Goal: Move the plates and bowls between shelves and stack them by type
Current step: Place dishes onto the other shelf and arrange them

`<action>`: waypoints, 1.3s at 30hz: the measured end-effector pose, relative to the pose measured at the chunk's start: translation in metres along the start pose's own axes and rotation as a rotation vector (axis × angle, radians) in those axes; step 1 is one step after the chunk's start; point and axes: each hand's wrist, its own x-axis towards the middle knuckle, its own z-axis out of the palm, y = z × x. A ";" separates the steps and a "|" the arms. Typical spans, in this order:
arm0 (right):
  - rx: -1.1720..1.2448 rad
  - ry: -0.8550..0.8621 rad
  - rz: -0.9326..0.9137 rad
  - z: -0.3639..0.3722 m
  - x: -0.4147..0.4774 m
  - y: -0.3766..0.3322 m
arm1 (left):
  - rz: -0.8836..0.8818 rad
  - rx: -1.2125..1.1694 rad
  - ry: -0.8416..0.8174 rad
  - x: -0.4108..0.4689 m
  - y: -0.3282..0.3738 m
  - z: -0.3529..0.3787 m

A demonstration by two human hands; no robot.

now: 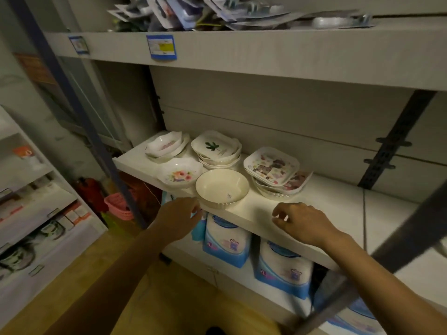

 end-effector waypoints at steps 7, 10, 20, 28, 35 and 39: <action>0.082 0.003 0.116 0.008 0.074 -0.031 | 0.012 -0.032 -0.016 0.063 -0.061 -0.015; 0.137 -0.042 0.237 0.021 0.097 -0.040 | 0.021 -0.049 -0.053 0.088 -0.083 -0.013; 0.498 -0.077 0.586 0.059 0.149 -0.068 | 0.114 -0.066 -0.129 0.160 -0.131 -0.010; 0.444 0.063 0.765 0.057 0.152 -0.098 | 0.128 -0.148 -0.135 0.213 -0.155 -0.019; 0.427 0.139 0.836 0.051 0.123 -0.102 | 0.074 -0.184 -0.103 0.273 -0.139 -0.019; 0.407 0.178 0.864 0.047 0.109 -0.103 | 0.061 -0.012 -0.180 0.302 -0.129 -0.011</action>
